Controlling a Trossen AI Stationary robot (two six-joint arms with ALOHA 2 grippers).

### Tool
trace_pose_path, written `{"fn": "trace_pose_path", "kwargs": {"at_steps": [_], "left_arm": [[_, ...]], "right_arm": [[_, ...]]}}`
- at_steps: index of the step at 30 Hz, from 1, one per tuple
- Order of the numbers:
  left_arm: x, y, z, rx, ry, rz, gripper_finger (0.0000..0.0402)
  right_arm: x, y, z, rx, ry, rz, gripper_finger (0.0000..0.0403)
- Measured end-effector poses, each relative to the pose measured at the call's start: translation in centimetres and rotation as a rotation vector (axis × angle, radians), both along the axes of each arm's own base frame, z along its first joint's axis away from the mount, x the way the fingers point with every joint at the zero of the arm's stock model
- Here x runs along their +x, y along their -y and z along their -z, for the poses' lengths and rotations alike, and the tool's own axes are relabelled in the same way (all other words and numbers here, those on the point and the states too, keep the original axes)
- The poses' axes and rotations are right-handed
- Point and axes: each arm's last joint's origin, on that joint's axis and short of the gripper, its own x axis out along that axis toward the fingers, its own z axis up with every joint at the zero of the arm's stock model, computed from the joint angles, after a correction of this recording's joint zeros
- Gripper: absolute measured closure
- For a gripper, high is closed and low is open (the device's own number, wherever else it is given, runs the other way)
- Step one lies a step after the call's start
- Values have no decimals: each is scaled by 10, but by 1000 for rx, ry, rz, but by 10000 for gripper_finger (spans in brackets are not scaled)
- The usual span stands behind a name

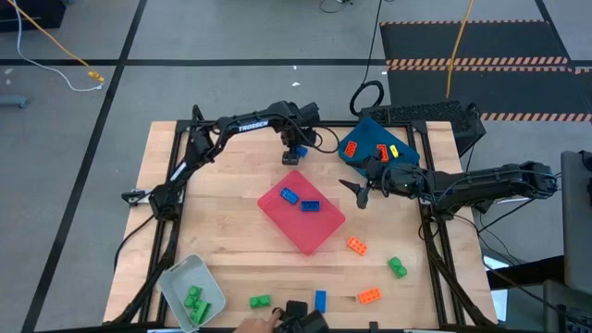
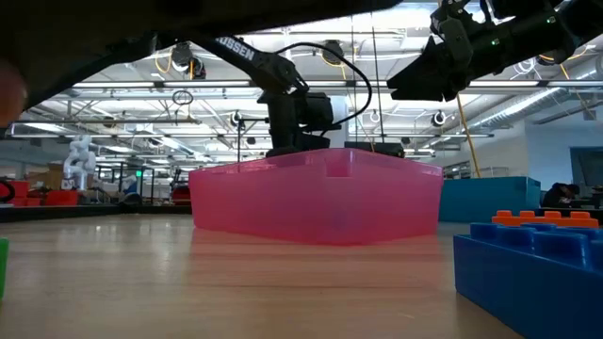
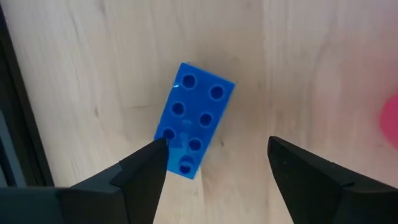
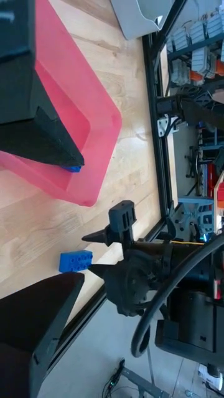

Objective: Sort & place blocks by color
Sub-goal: Put the blue game piece into the red bin

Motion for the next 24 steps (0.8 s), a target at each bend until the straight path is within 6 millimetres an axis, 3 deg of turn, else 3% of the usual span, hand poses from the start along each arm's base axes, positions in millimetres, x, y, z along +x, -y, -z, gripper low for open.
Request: {"fn": "trace_pose_path", "kwargs": {"at_steps": [15,24], "left_arm": [[0,-9,14,6,-13,-22,118],[-16,2,19,-110,-193,-70,155]], "right_arm": [[0,0,0,7,5,1,117],[0,0,0,11,-1,1,117]]}}
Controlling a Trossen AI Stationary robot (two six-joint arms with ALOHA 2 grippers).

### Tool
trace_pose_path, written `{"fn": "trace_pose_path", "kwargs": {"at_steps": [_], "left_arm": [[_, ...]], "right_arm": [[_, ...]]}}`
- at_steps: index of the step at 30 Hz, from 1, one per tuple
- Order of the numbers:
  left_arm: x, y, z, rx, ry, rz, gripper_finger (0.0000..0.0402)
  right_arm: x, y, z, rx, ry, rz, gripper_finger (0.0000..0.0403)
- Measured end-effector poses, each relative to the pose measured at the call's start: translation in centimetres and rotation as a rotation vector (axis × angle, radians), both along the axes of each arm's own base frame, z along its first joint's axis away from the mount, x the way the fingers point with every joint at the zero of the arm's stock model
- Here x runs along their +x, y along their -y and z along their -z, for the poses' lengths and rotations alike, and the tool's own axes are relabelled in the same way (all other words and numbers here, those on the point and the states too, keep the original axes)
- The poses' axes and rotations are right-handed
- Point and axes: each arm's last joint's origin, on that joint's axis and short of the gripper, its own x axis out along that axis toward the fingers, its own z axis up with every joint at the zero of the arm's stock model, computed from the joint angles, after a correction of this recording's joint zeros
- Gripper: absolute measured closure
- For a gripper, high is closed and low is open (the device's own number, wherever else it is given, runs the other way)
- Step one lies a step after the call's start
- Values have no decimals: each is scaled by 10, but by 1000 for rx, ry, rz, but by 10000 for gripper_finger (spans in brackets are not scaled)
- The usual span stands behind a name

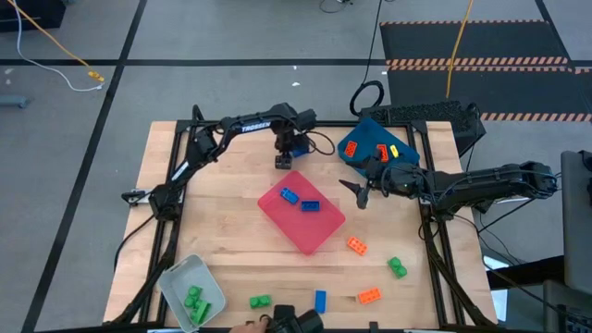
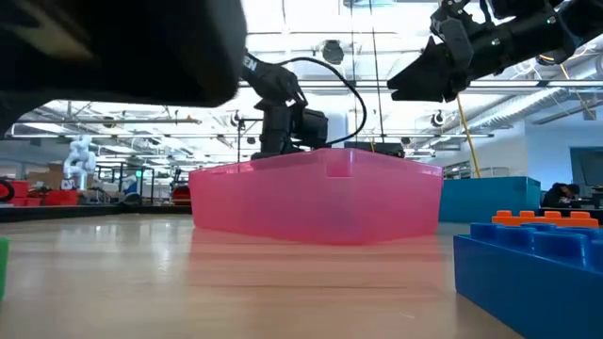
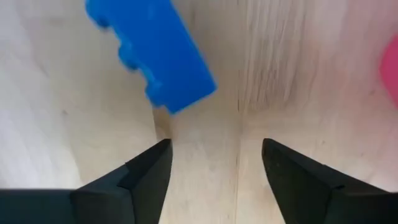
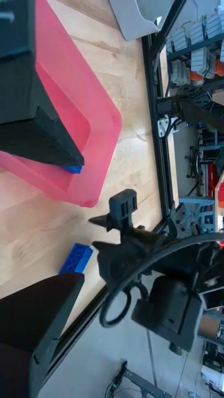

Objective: Sort & place blocks by color
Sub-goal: Put the blue game piece into the red bin

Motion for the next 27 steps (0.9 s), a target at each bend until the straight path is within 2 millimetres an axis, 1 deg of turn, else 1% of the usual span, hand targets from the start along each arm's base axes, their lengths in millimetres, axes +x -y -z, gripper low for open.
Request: {"fn": "trace_pose_path", "kwargs": {"at_steps": [8,13,20,23,27], "left_arm": [[-2,0,-4,12,-9,1,185],[-3,-1,-7,30,-12,-32,184],[0,-1,-7,45,7,-63,155],[3,-3,-7,81,25,-108,130],[4,-2,-7,93,24,-119,90]], "right_arm": [[-1,0,2,2,-22,-1,117],[-1,0,2,0,-24,-2,117],[-1,0,2,-1,-23,-2,117],[0,0,1,-2,-16,-2,117],[0,0,1,-8,-18,-4,117]]}}
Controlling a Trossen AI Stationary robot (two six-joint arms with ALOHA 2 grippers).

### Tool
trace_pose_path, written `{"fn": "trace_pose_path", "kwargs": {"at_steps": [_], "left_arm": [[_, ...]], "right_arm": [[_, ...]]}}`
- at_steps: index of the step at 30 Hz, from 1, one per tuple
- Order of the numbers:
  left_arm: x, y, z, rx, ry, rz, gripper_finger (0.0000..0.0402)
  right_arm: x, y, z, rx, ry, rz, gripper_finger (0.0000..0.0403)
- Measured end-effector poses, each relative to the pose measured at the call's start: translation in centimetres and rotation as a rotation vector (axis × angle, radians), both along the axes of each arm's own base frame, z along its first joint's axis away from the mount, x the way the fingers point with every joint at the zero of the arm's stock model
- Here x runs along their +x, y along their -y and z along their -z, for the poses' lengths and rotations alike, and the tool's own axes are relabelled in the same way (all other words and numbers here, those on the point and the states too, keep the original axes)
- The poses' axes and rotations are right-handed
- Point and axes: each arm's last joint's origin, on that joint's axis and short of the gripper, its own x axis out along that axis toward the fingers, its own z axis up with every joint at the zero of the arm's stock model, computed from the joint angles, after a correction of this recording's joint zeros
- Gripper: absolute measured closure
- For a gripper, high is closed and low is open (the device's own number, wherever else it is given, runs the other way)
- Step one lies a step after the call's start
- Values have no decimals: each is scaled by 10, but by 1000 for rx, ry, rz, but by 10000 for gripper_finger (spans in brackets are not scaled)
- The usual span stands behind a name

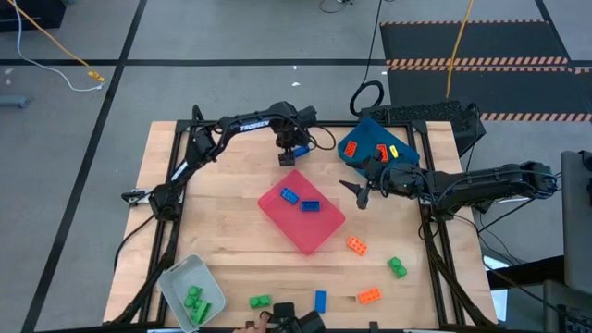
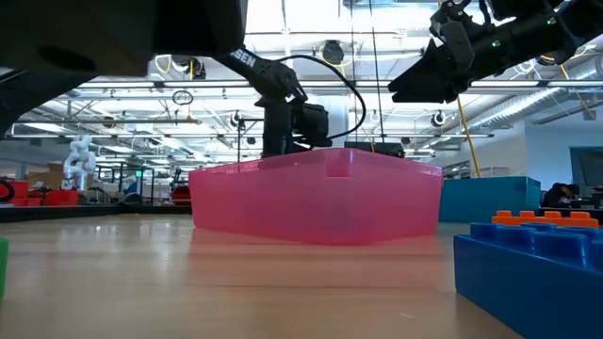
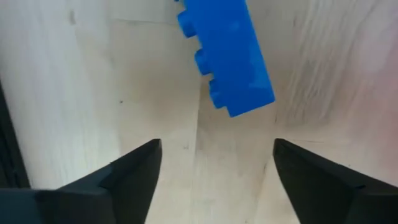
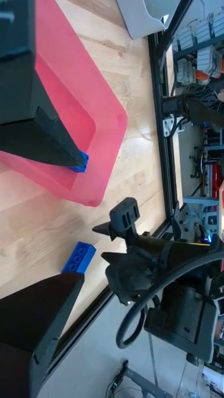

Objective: Sort & place blocks by color
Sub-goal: Put the blue game piece into the red bin

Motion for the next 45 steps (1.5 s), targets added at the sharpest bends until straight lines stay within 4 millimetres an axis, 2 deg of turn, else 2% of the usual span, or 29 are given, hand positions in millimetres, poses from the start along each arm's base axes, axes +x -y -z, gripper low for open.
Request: {"fn": "trace_pose_path", "kwargs": {"at_steps": [7,11,21,27,36,45], "left_arm": [[3,2,0,5,15,-11,27],[3,1,0,7,16,-12,7],[-5,1,-3,-24,-36,16,5],[4,2,-8,8,57,28,5],[8,1,-9,-9,111,-66,4],[18,-4,-10,-18,240,-160,4]], "right_arm": [[0,0,-1,-5,4,-1,117],[0,0,-1,-8,3,-2,117],[0,0,-1,-9,4,-2,117],[0,0,-1,-8,4,-2,117],[0,0,-1,-9,12,-2,117],[1,0,-2,-8,18,-1,117]]}}
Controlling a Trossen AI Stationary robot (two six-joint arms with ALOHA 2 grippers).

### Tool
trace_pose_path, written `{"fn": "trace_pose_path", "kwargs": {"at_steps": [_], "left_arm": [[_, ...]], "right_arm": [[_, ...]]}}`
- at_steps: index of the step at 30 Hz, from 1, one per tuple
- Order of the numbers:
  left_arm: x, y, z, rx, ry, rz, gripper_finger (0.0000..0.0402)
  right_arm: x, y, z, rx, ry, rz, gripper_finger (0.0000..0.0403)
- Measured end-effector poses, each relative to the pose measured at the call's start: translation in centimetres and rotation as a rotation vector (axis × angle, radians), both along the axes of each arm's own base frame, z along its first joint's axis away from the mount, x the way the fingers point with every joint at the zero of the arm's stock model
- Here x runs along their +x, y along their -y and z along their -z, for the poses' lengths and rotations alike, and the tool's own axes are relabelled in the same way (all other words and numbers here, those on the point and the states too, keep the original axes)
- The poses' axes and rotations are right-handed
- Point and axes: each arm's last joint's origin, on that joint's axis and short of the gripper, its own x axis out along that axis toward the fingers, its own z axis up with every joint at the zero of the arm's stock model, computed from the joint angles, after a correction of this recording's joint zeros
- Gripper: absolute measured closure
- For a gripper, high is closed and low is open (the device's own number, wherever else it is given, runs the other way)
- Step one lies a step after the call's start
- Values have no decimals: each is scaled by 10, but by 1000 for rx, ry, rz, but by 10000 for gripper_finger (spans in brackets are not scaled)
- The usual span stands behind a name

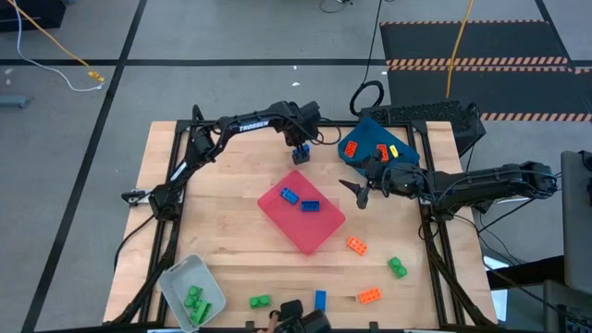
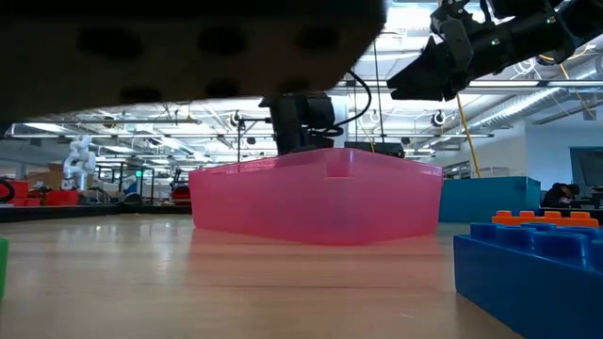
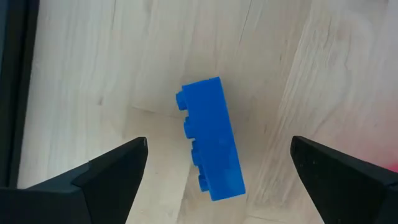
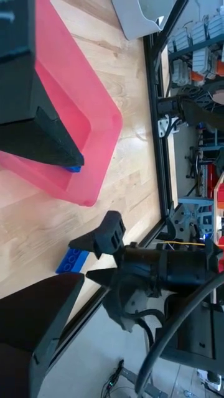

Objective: Sort & place blocks by color
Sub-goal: Put the blue game piece into the red bin

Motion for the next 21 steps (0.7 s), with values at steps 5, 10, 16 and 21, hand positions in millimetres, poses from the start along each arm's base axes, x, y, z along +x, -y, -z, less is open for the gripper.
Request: {"fn": "trace_pose_path", "kwargs": {"at_steps": [5,10,16,21], "left_arm": [[1,-1,4,-6,2,-23,5],[5,-3,2,30,37,-57,7],[11,1,1,63,63,-51,77],[12,3,2,99,32,-53,164]], "right_arm": [[0,0,-1,-1,5,0,117],[0,0,-1,-1,6,0,117],[0,0,0,5,8,1,117],[0,0,-1,5,8,1,117]]}}
